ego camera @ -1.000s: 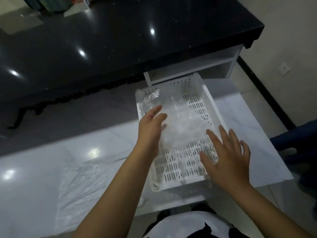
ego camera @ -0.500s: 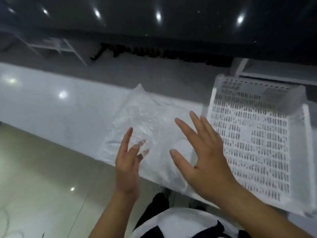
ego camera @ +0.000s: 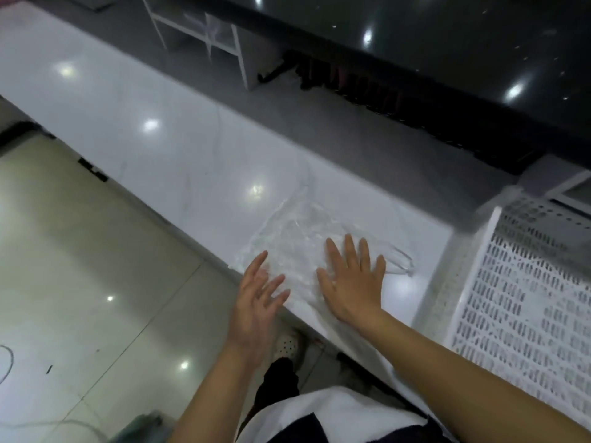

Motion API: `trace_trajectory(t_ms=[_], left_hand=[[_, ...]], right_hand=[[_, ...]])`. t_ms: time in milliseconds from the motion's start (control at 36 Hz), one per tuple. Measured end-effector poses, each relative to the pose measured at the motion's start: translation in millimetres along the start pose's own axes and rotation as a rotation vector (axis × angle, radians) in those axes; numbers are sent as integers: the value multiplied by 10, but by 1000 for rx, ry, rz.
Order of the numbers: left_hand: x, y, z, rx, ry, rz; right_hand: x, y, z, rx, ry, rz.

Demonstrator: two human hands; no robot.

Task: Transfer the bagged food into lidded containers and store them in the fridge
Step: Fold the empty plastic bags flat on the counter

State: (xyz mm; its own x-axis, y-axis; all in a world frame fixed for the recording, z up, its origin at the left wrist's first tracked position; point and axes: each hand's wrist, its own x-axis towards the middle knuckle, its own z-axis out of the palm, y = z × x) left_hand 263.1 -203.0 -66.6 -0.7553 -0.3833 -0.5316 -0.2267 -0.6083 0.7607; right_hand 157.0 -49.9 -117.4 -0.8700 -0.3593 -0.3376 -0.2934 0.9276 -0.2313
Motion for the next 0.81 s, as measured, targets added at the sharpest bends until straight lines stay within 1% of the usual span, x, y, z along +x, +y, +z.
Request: trace_trajectory(t_ms=[56,111,222,333,417,528,556,583,639,667,694,722,750,778,806], left_hand=[[97,109,-19,14,26,-8],[183,217,-8,77,47,-2],[274,344,-51,232,107,39],[256,332,-187,447,134,103],[240,276,-281,567,140,105],[242,248,-375,765,174,131],[231,264,-372,806,184,174],[227,286,-360,861,198,261],[229,356,-288,1038,234,574],[246,389,-223,1115,223,747],[285,403,-147,1154,168,899],[339,413,-39,1165,68,966],[420,412,86,1187,-62,954],[518,387,208,1261,-193,899],[625,342,320,1387,-294,823]], right_hand=[[-15,-9,38,-2,19,-1],[-23,-34,30,-6,31,-5],[-26,-126,-9,-57,87,-8],[33,-237,-15,-77,171,37],[110,-287,51,-79,152,83],[138,-258,178,-60,105,98],[137,-249,198,-54,113,97],[139,-243,213,-52,118,98],[157,-236,226,-61,114,98],[164,-237,230,-65,114,96],[166,-239,229,-63,121,96],[166,-243,224,-56,128,98],[167,-251,214,-55,129,101],[163,-257,205,-64,123,103],[161,-261,198,-79,114,105]])
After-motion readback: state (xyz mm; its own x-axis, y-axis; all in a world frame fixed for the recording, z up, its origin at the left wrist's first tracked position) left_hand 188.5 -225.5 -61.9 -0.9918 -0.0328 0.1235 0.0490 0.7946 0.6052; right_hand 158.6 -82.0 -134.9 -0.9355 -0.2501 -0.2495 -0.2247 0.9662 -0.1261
